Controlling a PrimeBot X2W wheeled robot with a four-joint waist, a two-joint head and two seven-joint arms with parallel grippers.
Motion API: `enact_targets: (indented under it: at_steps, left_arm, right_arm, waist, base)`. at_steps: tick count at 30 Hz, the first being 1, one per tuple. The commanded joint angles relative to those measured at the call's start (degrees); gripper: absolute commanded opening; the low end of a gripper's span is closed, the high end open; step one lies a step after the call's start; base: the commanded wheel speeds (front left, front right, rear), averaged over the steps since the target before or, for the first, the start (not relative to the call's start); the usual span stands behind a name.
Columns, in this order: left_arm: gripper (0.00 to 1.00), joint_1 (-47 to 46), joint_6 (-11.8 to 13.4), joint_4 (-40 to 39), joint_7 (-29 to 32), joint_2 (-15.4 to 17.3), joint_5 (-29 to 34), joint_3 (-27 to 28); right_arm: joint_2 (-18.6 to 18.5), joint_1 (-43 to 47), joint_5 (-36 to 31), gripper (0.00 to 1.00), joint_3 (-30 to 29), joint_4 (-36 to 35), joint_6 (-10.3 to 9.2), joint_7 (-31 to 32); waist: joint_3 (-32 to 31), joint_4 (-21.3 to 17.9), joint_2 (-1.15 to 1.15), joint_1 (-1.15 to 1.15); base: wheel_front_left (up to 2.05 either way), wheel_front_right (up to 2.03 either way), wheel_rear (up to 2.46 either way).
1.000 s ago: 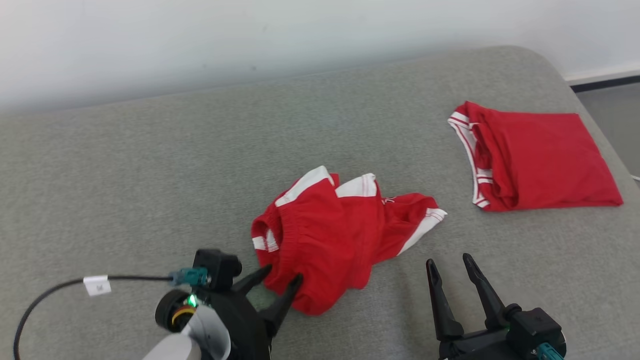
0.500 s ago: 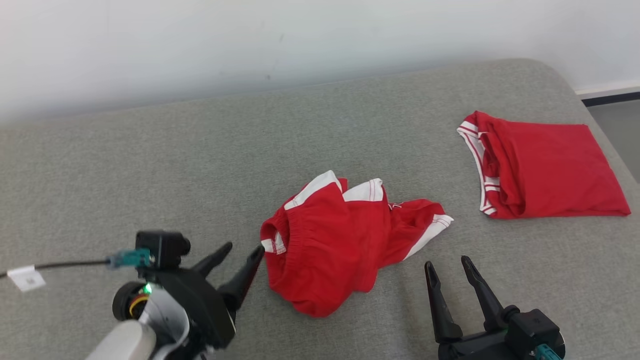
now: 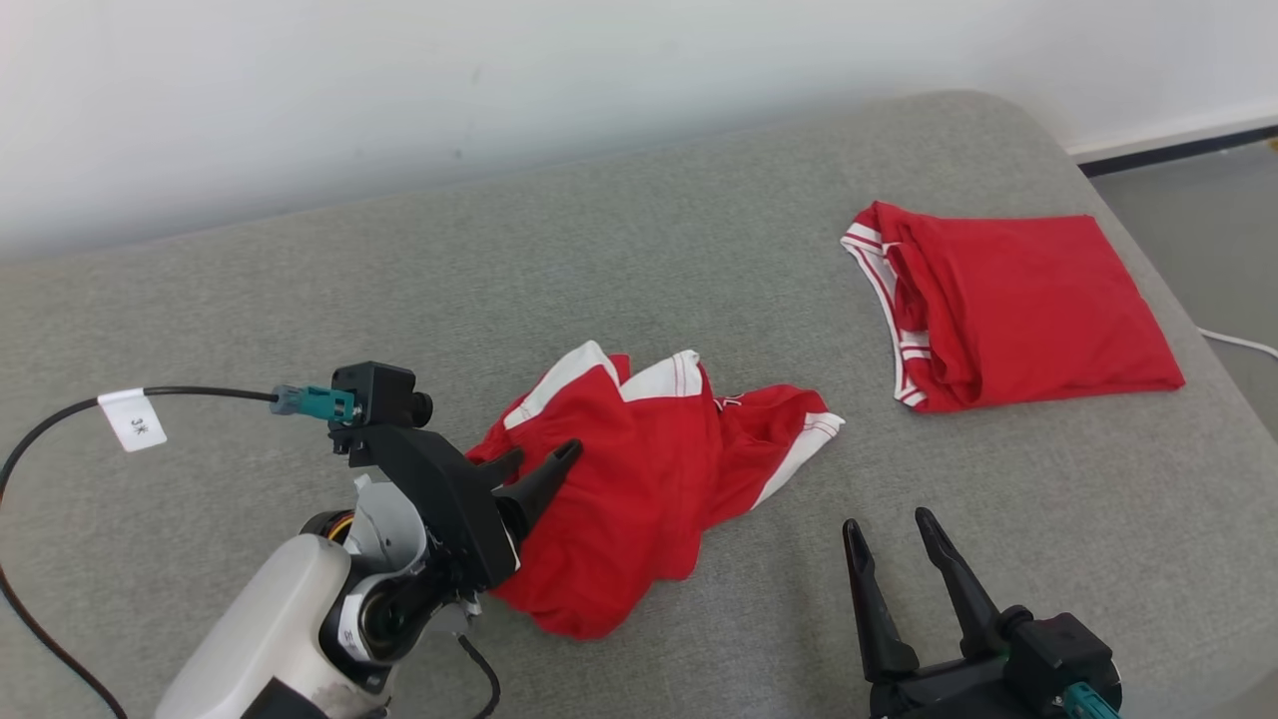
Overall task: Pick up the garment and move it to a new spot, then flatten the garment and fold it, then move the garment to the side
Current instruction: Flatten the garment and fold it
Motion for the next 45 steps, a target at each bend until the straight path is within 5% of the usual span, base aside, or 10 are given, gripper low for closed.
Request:
enact_targets:
  at_steps: [1,11,30,31,33,36,39,45]
  left_arm:
    - [1.00,-0.7,0.2,0.8,0.2,-0.1,0.2,0.0]
    - [1.00,-3.9,2.9,6.7,1.5,0.4,1.4,-0.2]
    - [1.00,-5.8,-1.1,8.2,0.8,-1.6,-1.2,1.0]
    - [0.98,-5.9,-1.3,8.0,0.5,-1.8,-1.4,1.1]
    - [0.60,-6.4,-1.7,7.6,-0.1,-2.0,-1.6,1.4]
    - [0.36,-6.9,-2.5,7.1,-1.1,-2.4,-1.3,1.6]
    - [0.00,-7.6,-2.9,6.9,-0.9,-2.9,-1.2,1.1]
    - [0.00,-10.2,-4.3,5.9,-1.8,-4.3,-0.8,0.7]
  right_arm:
    - [0.2,-0.5,0.3,1.00,0.2,0.1,-0.15,-0.3]
    - [0.2,-0.6,0.2,1.00,0.6,0.5,-0.15,-0.5]
    - [0.2,-0.2,-0.8,1.00,0.6,0.2,-0.15,-0.5]
    - [0.2,-0.1,-0.8,1.00,0.5,0.3,-0.15,-0.5]
    - [0.2,0.0,-0.7,1.00,0.6,0.3,-0.15,-0.5]
    - [0.2,-0.2,-0.5,1.00,0.7,0.3,-0.15,-0.5]
    - [0.2,-0.5,-0.3,1.00,0.7,0.1,-0.15,-0.5]
    - [0.2,-0.7,0.2,1.00,0.4,0.3,-0.15,-0.5]
  waist:
    - [0.4,-0.7,0.00,0.00]
    - [0.5,-1.9,0.00,0.00]
    - [-0.1,-2.7,0.00,0.00]
    - [-0.2,-2.6,0.00,0.00]
    - [-0.3,-2.3,0.00,0.00]
    - [-0.2,-1.9,0.00,0.00]
    - [0.1,-1.6,0.00,0.00]
    - [0.5,-1.5,0.00,0.00]
  base:
    - [0.00,0.00,0.00]
    - [0.00,0.00,0.00]
    - [0.00,0.00,0.00]
    - [0.00,0.00,0.00]
    - [0.00,0.00,0.00]
    - [0.00,0.00,0.00]
    - [0.00,0.00,0.00]
    - [0.00,0.00,0.00]
